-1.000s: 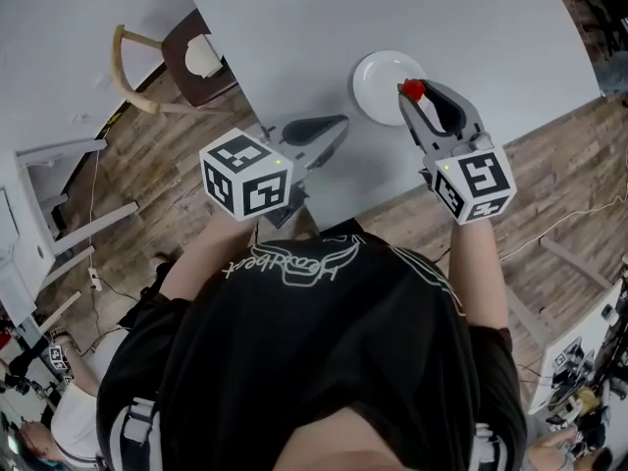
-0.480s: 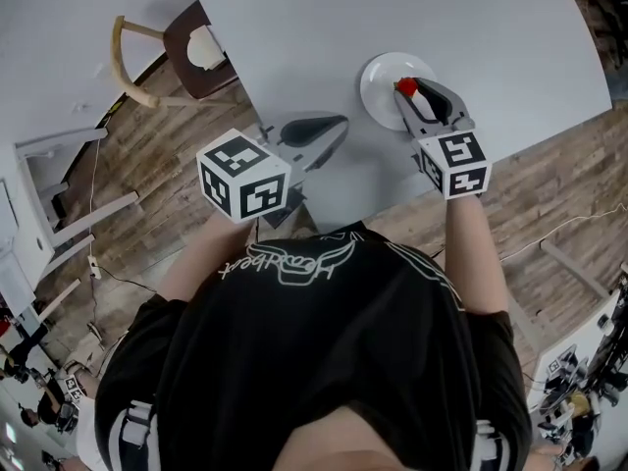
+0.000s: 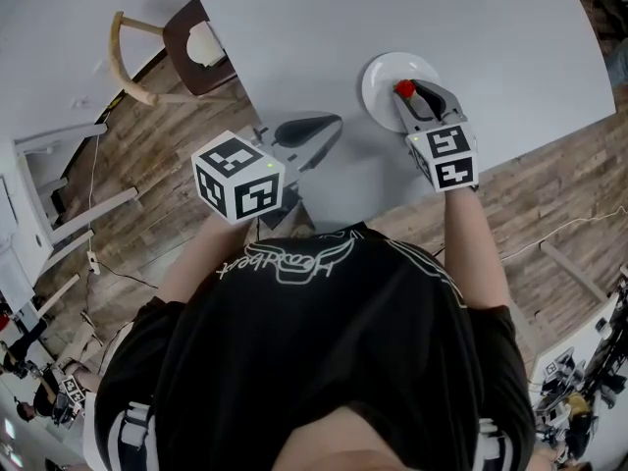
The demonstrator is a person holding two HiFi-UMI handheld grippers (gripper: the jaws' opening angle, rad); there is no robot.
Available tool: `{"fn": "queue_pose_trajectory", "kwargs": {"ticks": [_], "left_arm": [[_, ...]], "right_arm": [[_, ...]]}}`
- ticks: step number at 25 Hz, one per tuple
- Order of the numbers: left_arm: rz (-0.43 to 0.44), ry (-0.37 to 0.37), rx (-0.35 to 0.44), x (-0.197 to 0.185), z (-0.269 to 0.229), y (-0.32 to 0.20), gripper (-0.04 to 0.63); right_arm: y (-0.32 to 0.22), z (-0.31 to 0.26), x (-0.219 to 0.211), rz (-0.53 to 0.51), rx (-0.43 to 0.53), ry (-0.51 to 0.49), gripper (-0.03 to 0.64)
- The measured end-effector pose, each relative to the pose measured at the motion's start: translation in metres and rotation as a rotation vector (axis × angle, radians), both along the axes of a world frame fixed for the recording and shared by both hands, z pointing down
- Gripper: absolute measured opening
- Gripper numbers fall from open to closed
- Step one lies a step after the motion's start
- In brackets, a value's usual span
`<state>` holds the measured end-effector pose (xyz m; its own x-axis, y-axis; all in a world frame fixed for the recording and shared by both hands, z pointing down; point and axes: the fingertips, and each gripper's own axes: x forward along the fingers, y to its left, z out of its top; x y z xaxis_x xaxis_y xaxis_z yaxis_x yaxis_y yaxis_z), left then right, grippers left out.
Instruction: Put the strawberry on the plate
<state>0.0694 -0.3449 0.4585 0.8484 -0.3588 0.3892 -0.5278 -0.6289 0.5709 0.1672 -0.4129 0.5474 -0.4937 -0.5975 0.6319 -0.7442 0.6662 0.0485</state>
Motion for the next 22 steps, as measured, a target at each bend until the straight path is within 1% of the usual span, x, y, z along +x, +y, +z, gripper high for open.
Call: {"fn": "queue_pose_trajectory", "kwargs": {"ticks": [5,9,22], "left_arm": [[-0.005,0.002,-0.016,0.0018,0.0030,0.0026,0.006],[-0.019,-0.001,-0.027,0.0016,0.0060,0.0044,0.006],[-0.042,0.004,-0.022,0.0043,0.0052,0.0035,0.006]], "right_arm": [[0.0012,0.0038,0.0032,-0.017,0.012,0.060,0.129],[0.0025,0.0065,0.0051,-0.029,-0.005,0.097,0.129],[0.0030,0.0099,0.0070,-0.040,-0.095,0.117,0.129]]}}
